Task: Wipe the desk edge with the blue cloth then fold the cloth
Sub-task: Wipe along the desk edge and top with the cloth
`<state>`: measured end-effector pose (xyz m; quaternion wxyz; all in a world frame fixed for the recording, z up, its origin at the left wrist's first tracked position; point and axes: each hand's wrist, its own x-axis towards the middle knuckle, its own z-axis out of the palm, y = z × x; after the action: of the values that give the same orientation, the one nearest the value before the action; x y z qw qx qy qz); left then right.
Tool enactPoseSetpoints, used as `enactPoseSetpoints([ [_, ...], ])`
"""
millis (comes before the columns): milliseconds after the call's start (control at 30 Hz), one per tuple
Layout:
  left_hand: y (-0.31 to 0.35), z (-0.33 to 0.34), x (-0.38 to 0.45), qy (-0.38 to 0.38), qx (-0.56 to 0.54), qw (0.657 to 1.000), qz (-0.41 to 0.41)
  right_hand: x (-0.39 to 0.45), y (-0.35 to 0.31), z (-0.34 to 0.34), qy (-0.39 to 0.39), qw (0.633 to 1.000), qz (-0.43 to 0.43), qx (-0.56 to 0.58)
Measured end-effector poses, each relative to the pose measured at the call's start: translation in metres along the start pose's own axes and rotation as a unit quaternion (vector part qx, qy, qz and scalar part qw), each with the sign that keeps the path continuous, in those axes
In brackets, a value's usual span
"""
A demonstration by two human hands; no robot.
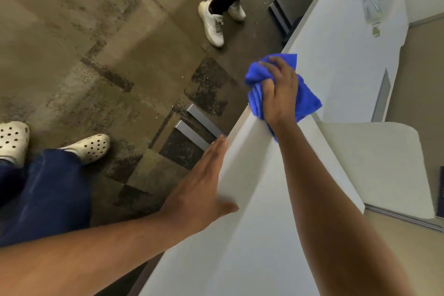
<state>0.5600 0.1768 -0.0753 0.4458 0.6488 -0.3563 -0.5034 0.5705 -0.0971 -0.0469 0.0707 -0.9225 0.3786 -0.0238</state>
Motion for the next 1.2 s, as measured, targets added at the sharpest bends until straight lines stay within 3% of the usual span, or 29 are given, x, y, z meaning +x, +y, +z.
enactPoseSetpoints([
  [200,-0.007,0.005,-0.015,0.019,0.001,1.000,-0.014,-0.082,-0.006,-0.007,-0.085,0.968,-0.236,0.003],
  [300,-0.009,0.006,-0.024,0.025,-0.003,1.000,-0.017,-0.049,0.010,-0.011,-0.130,0.925,-0.351,-0.065],
  [367,-0.011,0.006,-0.025,0.037,0.004,0.999,0.022,-0.008,0.018,-0.014,-0.139,0.903,-0.392,-0.107],
  [500,-0.013,0.004,-0.025,0.059,0.059,0.991,0.103,0.031,0.018,-0.013,-0.080,0.939,-0.318,-0.108],
  [600,-0.009,0.002,-0.026,0.044,0.058,0.993,0.091,0.005,0.006,-0.010,-0.089,0.950,-0.276,-0.112],
  [767,-0.016,0.006,-0.027,0.057,0.000,0.996,0.070,-0.068,-0.001,-0.009,-0.134,0.900,-0.406,-0.085],
  [900,-0.019,0.009,-0.026,0.080,0.022,0.994,0.071,-0.011,0.019,-0.015,-0.164,0.874,-0.442,-0.120],
  [1033,-0.015,0.006,-0.027,0.048,0.006,0.996,0.069,0.049,0.031,-0.021,-0.092,0.928,-0.336,-0.132],
  [1200,-0.012,0.006,-0.026,0.044,0.004,0.997,0.058,0.033,0.013,-0.006,-0.014,0.983,-0.181,-0.039],
])
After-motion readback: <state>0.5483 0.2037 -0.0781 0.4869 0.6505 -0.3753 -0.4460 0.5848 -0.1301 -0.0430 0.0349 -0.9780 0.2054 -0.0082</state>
